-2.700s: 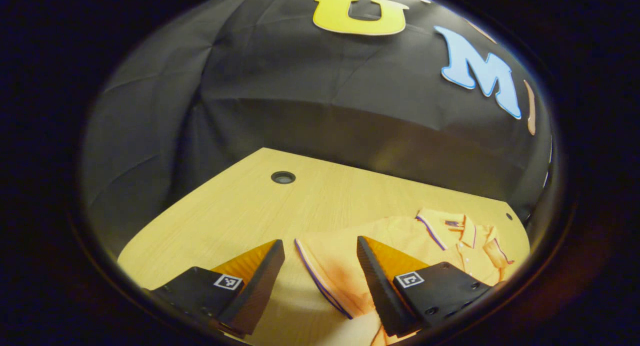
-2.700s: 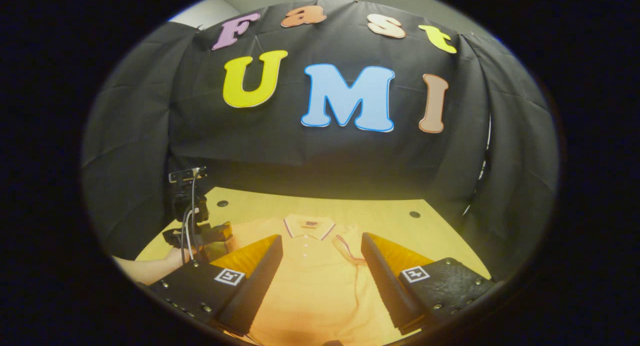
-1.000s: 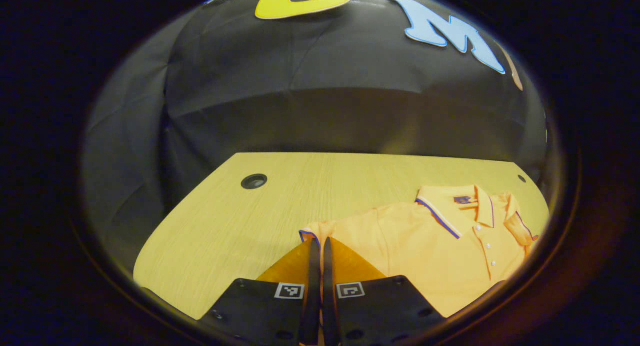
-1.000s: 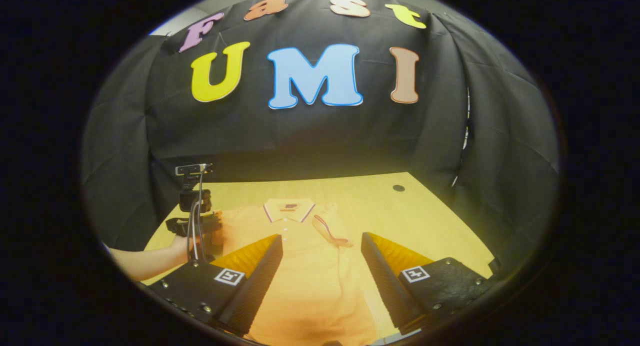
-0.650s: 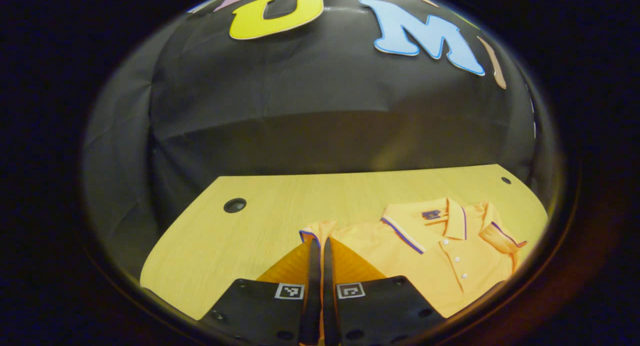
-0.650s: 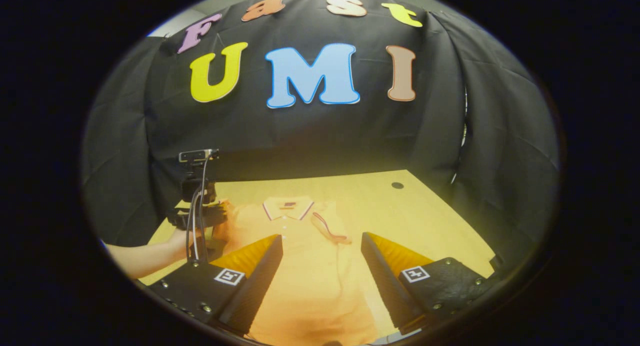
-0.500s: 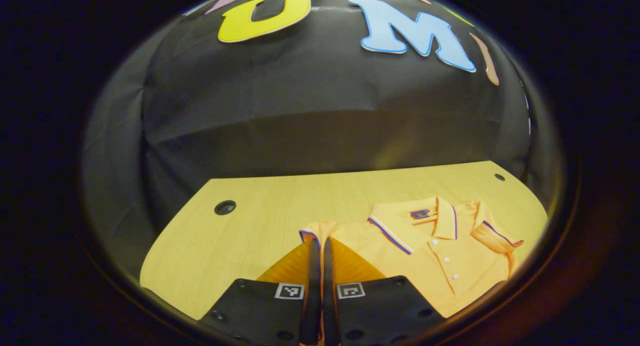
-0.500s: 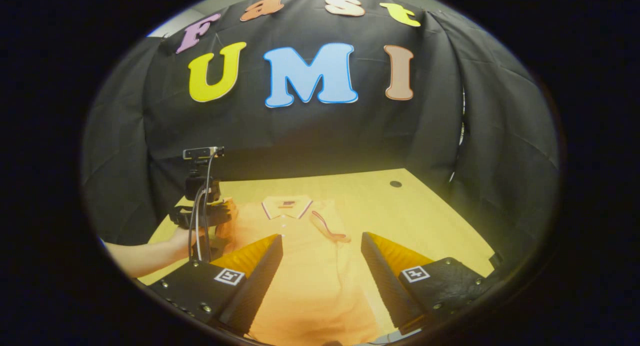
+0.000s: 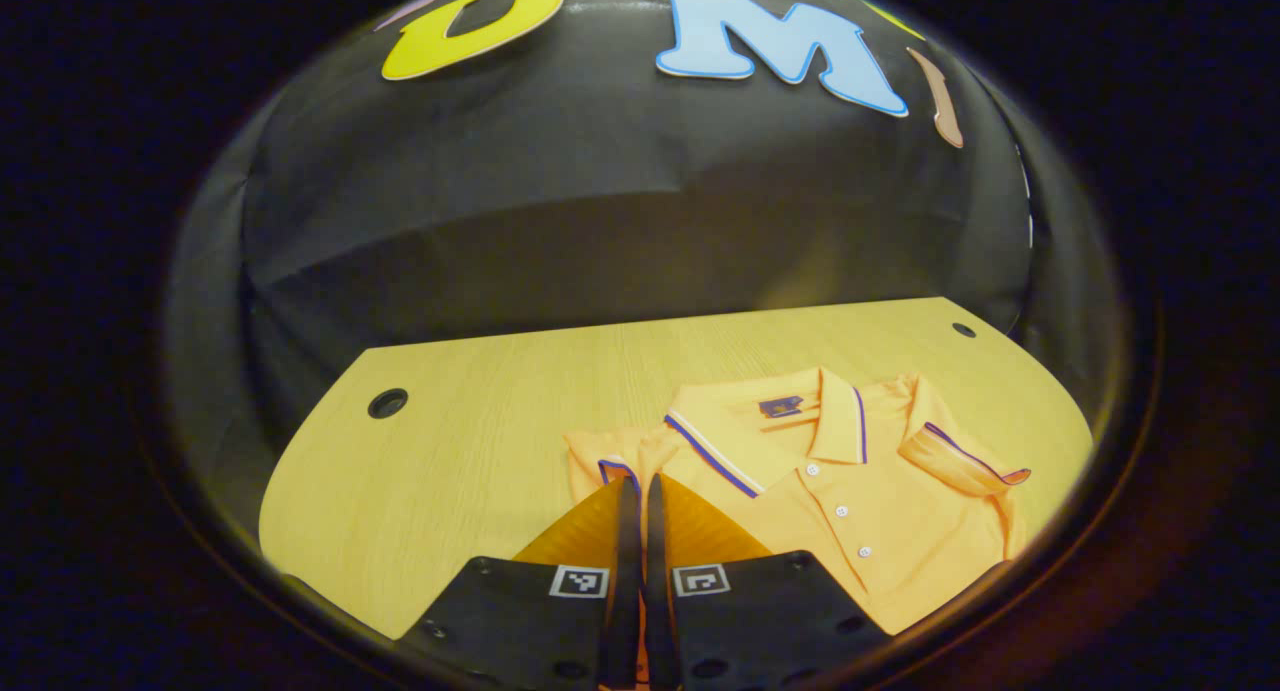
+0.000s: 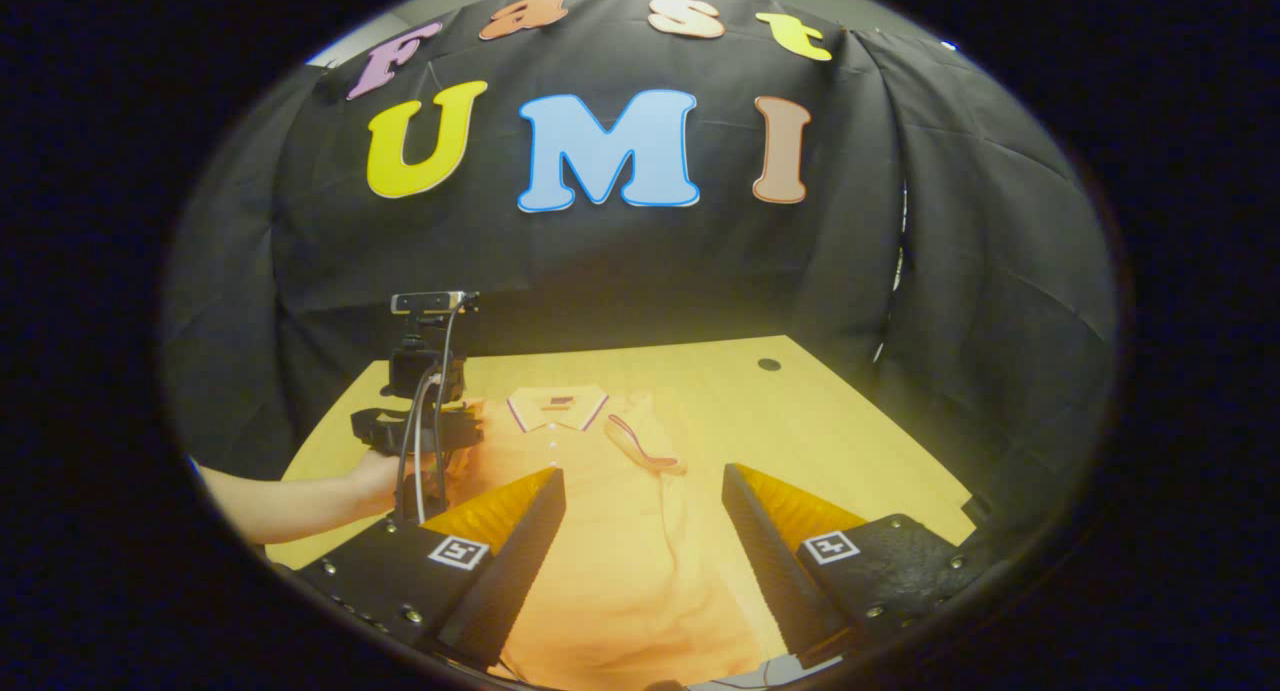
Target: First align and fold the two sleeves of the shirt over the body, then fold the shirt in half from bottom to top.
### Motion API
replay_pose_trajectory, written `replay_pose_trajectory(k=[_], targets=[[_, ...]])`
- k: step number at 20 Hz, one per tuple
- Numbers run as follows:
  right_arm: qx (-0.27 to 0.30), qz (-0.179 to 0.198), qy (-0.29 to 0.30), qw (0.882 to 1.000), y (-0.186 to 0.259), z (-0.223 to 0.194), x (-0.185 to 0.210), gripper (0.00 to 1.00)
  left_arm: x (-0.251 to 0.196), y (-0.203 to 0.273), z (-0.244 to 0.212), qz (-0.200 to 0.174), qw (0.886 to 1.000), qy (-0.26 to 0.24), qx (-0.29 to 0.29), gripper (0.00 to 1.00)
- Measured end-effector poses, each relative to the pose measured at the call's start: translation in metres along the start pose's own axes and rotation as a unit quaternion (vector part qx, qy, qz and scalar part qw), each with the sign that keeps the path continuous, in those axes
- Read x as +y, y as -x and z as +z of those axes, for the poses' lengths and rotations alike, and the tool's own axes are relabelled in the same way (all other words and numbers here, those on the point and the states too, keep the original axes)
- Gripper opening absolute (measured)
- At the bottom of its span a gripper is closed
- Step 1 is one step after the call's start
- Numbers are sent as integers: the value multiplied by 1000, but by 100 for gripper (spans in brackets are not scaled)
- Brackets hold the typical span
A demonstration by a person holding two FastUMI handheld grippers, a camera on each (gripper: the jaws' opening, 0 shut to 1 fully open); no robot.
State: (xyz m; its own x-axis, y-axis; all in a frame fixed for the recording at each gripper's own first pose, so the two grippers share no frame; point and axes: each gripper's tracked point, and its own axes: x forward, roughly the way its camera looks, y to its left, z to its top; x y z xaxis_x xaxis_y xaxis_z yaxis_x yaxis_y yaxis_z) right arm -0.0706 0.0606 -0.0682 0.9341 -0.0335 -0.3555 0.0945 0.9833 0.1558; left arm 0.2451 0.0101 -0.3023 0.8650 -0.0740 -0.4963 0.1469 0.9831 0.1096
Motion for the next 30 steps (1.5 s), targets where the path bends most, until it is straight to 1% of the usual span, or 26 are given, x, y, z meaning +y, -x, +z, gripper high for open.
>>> replay_pose_trajectory(k=[1,3,4,6,8,11,12,13,14,15,16,19,23,24,26,27,30], targets=[[-2,1,2,1000,1,1,0,95,0,0,-1,1,1000,0,2,11],[-2,8,6,1000,1,0,0,95,1,1,-3,7,1000,0,6,11],[0,13,7,1000,1,-1,0,98,1,2,-4,8,1000,3,7,12],[1,21,8,1000,1,-2,-2,98,-2,5,-5,5,1000,6,9,17],[1,26,6,1000,3,-5,-6,98,-7,7,-11,0,1000,4,16,25],[-1,36,4,999,6,-8,-11,98,-9,15,-15,3,1000,6,20,36],[-2,38,6,999,7,-10,-14,98,-10,20,-17,6,1000,9,23,43],[-2,40,6,999,8,-12,-17,95,-12,25,-18,5,1000,14,23,56],[-2,43,6,999,10,-15,-20,95,-12,32,-16,6,1000,16,21,62],[-1,46,5,999,11,-18,-24,98,-13,38,-17,7,1000,16,17,64],[0,49,4,999,12,-21,-28,98,-15,45,-17,7,1000,15,14,69],[14,61,0,998,13,-39,-38,98,-22,71,-23,4,1000,9,12,92],[33,69,7,997,14,-63,-54,98,-34,113,-35,0,1000,-6,8,95],[35,71,10,997,16,-70,-57,98,-38,125,-39,-3,1000,-6,5,92],[40,75,15,996,19,-80,-63,98,-48,148,-49,-10,1000,-3,2,95],[43,78,18,996,20,-84,-65,98,-52,161,-54,-14,1000,-1,1,94],[56,83,28,995,22,-103,-71,98,-61,199,-73,-21,1000,-1,1,95]])
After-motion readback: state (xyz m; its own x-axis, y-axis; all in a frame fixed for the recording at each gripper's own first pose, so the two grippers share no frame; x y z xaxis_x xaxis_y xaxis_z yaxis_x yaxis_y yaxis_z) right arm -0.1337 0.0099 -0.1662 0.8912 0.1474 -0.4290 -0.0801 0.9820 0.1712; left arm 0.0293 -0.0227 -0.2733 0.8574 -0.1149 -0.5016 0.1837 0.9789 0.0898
